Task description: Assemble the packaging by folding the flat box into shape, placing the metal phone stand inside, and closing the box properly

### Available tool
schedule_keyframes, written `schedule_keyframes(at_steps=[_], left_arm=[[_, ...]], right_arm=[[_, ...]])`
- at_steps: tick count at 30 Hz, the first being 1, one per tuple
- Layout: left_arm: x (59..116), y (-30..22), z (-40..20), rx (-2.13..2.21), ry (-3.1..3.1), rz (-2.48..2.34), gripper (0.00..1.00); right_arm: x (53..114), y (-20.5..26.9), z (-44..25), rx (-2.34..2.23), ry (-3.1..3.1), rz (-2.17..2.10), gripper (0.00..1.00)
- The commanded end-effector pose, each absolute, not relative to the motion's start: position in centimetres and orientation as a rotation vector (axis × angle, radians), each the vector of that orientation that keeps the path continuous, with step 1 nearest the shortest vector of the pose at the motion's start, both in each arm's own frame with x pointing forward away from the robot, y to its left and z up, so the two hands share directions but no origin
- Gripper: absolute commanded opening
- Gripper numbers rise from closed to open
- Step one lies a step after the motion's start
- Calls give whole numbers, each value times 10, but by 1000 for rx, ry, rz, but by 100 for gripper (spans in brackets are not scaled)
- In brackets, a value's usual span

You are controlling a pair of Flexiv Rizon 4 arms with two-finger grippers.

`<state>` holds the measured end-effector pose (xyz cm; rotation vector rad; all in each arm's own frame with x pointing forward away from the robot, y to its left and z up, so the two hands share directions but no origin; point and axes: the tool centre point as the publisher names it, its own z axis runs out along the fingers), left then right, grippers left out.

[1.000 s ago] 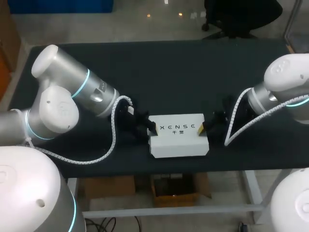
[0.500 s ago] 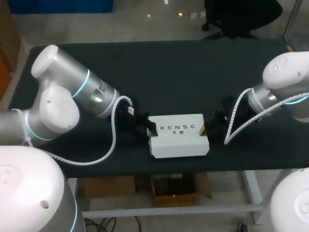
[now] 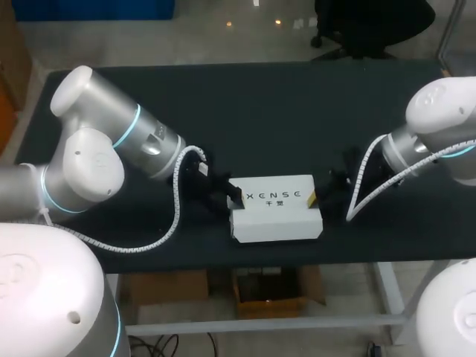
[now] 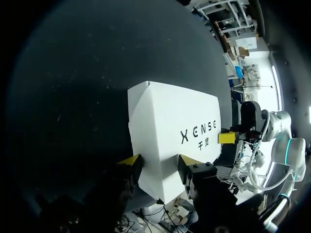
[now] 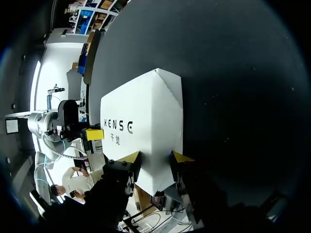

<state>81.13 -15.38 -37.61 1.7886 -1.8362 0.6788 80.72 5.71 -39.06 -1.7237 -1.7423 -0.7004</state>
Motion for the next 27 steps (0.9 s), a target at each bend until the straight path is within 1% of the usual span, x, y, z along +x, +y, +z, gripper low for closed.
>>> schedule_keyframes(at_steps=[1, 27], left_arm=[[810, -160, -370, 1802, -1842, 668, 49], [813, -159, -364, 1817, -1804, 604, 49]], right_arm=[[807, 59, -386, -1719, -1740, -693, 36], [814, 62, -378, -1706, -1720, -594, 35]])
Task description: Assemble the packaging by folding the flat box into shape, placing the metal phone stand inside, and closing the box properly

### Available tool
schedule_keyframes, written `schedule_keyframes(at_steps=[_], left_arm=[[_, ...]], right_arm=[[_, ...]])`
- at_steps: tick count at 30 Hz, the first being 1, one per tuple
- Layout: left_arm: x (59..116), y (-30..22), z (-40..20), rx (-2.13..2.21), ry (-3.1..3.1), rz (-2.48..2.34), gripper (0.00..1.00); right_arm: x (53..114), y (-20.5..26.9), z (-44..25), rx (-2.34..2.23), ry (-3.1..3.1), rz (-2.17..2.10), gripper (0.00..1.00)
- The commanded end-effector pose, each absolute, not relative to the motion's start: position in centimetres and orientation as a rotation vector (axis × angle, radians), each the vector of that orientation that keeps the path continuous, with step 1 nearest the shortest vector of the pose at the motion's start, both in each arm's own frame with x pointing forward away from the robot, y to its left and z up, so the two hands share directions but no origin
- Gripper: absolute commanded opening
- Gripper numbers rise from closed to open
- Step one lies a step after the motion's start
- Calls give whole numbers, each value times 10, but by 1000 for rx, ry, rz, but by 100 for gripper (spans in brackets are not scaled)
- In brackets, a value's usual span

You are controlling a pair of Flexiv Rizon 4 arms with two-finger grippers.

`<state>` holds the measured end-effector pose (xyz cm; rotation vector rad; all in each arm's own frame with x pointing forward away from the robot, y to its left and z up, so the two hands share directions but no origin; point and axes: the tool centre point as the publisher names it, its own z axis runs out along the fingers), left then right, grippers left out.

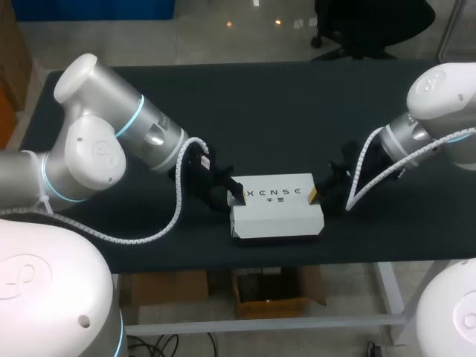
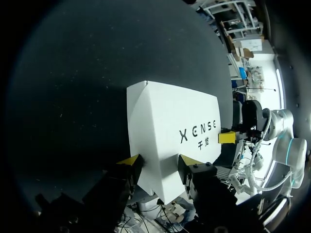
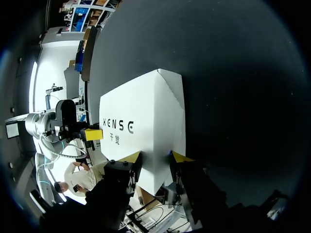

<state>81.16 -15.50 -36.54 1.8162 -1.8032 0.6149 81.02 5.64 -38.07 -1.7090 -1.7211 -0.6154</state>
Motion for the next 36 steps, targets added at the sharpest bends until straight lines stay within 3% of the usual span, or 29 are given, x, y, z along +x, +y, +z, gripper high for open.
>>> schedule_keyframes(at_steps=[1, 36], left_arm=[[813, -159, -364, 1817, -1803, 603, 49], [820, -162, -352, 1838, -1729, 497, 49]], right_arm=[[814, 62, -378, -1707, -1717, -588, 35], [818, 64, -364, -1736, -1665, -489, 34]])
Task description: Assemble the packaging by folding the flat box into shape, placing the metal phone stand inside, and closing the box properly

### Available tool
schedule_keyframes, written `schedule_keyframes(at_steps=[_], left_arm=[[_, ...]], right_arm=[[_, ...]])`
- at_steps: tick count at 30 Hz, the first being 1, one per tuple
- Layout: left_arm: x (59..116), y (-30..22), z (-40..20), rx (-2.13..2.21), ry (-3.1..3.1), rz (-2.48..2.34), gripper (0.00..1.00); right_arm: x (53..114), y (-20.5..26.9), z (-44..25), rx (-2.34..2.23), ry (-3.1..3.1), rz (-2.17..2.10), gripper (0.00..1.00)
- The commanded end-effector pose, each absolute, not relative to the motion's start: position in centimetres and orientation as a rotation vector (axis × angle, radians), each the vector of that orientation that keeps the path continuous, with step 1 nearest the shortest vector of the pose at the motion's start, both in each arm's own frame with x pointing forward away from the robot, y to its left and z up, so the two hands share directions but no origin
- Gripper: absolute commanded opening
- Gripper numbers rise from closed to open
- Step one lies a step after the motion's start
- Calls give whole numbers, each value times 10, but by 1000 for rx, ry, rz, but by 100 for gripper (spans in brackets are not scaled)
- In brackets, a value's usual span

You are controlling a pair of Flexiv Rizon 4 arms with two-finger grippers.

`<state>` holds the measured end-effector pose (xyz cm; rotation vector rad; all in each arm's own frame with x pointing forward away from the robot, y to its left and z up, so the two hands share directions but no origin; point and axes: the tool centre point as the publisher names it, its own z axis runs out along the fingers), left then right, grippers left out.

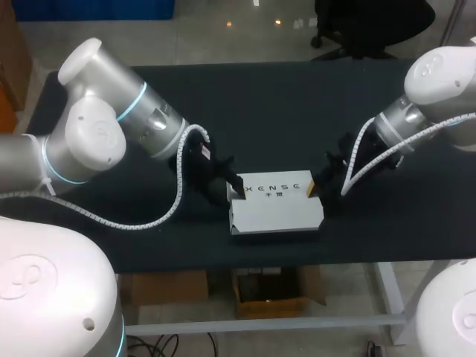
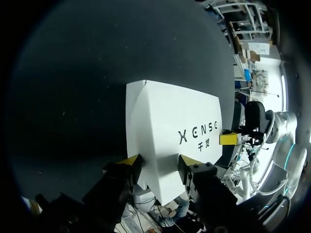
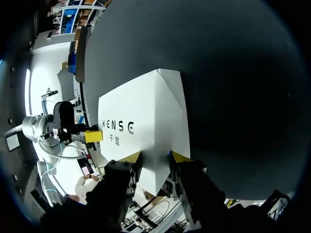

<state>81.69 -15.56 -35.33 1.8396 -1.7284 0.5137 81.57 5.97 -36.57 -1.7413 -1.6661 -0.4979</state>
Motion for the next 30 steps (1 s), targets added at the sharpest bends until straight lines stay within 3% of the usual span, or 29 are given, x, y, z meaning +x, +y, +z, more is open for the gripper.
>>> schedule_keyframes(at_steps=[1, 12, 30], left_arm=[[821, -162, -351, 1839, -1723, 492, 49], [823, -161, -349, 1844, -1680, 448, 43], [831, -161, -341, 1845, -1611, 338, 44]], right_arm=[[818, 64, -363, -1737, -1663, -488, 34], [819, 66, -362, -1745, -1655, -478, 33], [824, 68, -355, -1760, -1643, -450, 33]])
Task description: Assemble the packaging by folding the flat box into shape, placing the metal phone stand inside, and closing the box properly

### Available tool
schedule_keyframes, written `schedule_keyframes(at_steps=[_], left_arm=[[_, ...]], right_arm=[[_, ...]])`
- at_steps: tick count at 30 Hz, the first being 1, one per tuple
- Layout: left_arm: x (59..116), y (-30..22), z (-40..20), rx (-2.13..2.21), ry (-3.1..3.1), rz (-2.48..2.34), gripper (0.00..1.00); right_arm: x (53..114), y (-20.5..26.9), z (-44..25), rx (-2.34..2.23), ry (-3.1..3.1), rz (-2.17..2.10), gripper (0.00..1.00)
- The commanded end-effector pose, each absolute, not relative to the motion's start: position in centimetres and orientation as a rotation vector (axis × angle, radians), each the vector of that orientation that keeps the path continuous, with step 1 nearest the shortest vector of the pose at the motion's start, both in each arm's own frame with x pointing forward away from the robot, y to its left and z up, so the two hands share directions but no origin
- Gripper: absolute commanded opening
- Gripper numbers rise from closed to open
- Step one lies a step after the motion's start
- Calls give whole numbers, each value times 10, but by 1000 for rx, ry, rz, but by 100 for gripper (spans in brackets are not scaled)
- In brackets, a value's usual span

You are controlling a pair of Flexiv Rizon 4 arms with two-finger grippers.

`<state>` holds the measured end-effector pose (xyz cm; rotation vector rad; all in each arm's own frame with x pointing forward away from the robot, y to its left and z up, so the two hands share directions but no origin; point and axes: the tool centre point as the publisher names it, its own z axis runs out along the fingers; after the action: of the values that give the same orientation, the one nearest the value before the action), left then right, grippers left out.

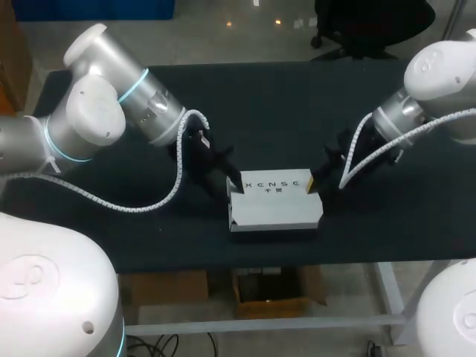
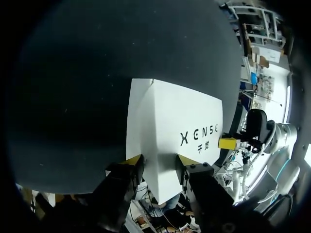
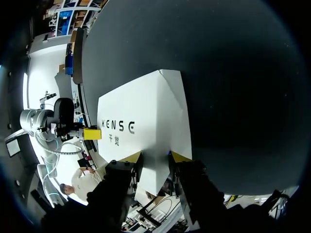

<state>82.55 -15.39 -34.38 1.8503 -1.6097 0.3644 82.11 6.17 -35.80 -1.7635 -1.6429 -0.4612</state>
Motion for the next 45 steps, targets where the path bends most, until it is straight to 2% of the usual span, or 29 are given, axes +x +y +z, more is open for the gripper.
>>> schedule_keyframes(at_steps=[1, 45], left_arm=[[831, -161, -341, 1842, -1608, 331, 44], [833, -161, -335, 1808, -1483, 155, 43]], right_arm=[[824, 68, -355, -1761, -1642, -448, 33], [829, 76, -344, -1754, -1581, -341, 32]])
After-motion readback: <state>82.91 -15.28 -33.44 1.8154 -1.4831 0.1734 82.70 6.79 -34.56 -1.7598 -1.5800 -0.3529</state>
